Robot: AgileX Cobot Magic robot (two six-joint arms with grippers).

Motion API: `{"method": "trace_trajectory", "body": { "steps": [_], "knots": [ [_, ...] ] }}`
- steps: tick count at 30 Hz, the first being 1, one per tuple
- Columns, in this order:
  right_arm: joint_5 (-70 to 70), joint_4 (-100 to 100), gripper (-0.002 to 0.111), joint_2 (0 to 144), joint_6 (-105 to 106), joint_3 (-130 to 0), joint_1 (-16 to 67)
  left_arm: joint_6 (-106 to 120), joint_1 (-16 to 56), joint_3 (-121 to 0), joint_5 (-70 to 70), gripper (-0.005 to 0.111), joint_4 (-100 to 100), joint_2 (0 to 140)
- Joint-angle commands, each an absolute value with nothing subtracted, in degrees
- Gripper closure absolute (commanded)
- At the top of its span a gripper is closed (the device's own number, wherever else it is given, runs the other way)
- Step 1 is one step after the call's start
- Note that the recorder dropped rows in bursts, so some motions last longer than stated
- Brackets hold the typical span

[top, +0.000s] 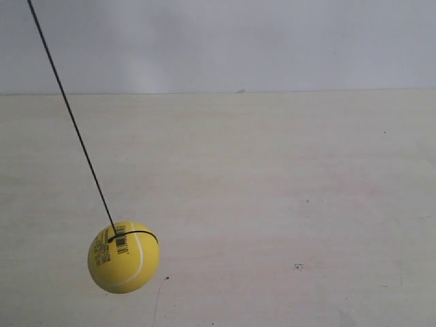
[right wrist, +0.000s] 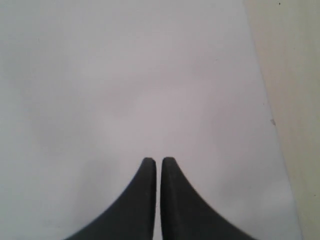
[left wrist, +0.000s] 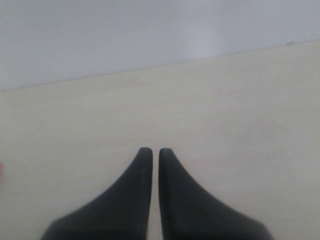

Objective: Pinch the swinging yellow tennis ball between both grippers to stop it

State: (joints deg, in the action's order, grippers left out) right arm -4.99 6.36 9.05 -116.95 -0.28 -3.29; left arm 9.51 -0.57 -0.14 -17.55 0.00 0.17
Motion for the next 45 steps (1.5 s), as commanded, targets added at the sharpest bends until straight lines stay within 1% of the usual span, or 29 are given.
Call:
{"method": "trace_trajectory", "body": {
  "steps": [1,4,7,22,24,27,30,34,36,40,45],
  "knots": [
    [-4.9,6.3,0.108,5.4,-116.3,0.0,-3.4,9.8,-0.7,0.0,-17.5,0.102,0.0,0.0],
    [-5.4,6.3,0.108,0.0,-116.3,0.0,-3.4,9.8,-0.7,0.0,-17.5,0.102,0.0,0.0],
    [-9.6,6.4,0.108,0.0,-116.3,0.0,-3.4,9.8,-0.7,0.0,-17.4,0.102,0.0,0.0],
    [-9.6,6.4,0.108,0.0,-116.4,0.0,-3.4,9.8,-0.7,0.0,-17.6,0.102,0.0,0.0],
    [-8.4,6.8,0.108,0.0,-113.7,0.0,-3.4,9.8,-0.7,0.0,-17.6,0.102,0.0,0.0],
    [-3.1,6.8,0.108,0.0,-102.6,0.0,-3.4,9.8,-0.7,0.0,-17.6,0.102,0.0,0.0],
    [6.2,6.8,0.108,0.0,-89.9,0.0,-3.4,9.8,-0.7,0.0,-17.6,0.102,0.0,0.0],
    [20.5,7.0,0.108,0.0,-82.9,0.0,-3.4,9.8,-0.7,0.0,-17.6,0.102,0.0,0.0],
    [20.7,7.2,0.108,0.0,-76.2,0.0,-3.4,9.8,-0.7,0.0,-17.6,0.102,0.0,0.0],
    [20.7,7.2,0.108,0.0,-53.7,0.0,-3.4,9.8,-0.7,0.0,-17.6,0.102,0.0,0.0],
    [20.6,7.2,0.108,0.0,-31.2,0.0,-3.4,9.8,-0.7,0.0,-17.6,0.102,0.0,0.0]
  ]
}}
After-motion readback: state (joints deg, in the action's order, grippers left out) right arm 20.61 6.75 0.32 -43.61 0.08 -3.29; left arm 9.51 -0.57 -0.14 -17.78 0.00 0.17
